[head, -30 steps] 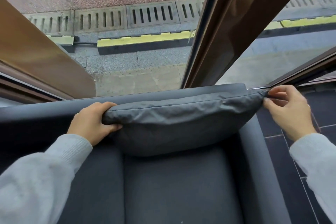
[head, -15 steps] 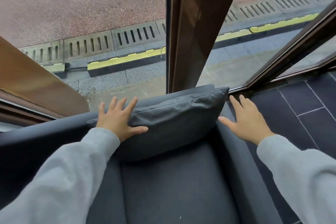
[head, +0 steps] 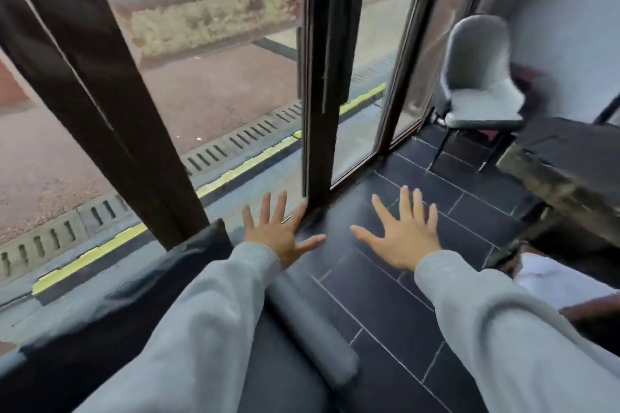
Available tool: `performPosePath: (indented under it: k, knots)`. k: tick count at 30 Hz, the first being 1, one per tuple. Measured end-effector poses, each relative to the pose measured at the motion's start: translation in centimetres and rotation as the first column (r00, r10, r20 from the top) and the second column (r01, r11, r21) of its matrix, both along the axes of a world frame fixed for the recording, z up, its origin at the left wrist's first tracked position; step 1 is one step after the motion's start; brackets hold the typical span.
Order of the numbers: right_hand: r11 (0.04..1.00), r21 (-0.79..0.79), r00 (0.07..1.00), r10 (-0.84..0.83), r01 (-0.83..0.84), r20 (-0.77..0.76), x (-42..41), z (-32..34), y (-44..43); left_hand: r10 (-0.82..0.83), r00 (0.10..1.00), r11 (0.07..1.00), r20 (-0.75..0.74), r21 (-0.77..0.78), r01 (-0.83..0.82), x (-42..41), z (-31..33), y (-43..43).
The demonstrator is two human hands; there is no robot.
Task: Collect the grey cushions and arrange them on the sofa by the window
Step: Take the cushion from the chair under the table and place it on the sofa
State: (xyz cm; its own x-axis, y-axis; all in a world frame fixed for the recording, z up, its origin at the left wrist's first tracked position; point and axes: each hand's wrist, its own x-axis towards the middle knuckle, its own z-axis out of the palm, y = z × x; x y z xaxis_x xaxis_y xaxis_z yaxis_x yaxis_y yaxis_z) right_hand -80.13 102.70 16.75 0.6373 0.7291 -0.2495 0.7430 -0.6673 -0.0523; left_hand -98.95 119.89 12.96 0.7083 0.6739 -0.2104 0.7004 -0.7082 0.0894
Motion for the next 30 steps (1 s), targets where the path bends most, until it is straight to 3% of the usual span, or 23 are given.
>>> performPosePath:
  k: [9,16,25,30]
  knots:
    - [0.924,0.104,0.927,-0.373,0.369,0.030,11.9,9.2,-33.8,-0.331,0.940,0.939,0.082,0.123,0.320,18.8,13.4,-25.3]
    - [0.690,0.145,0.695,-0.719,0.710,0.018,18.2,13.8,-57.5,-0.586,0.802,0.806,0.112,0.177,0.564,32.7,18.8,-44.9]
    - [0.405,0.128,0.411,-0.912,0.905,-0.019,21.6,12.7,-77.7,-0.843,0.528,0.538,0.107,0.128,0.833,46.0,17.1,-68.7]
    - [0.315,0.052,0.315,-0.949,0.948,0.010,26.4,12.1,-85.5,-0.887,0.446,0.455,0.119,0.052,0.889,53.1,14.3,-79.2]
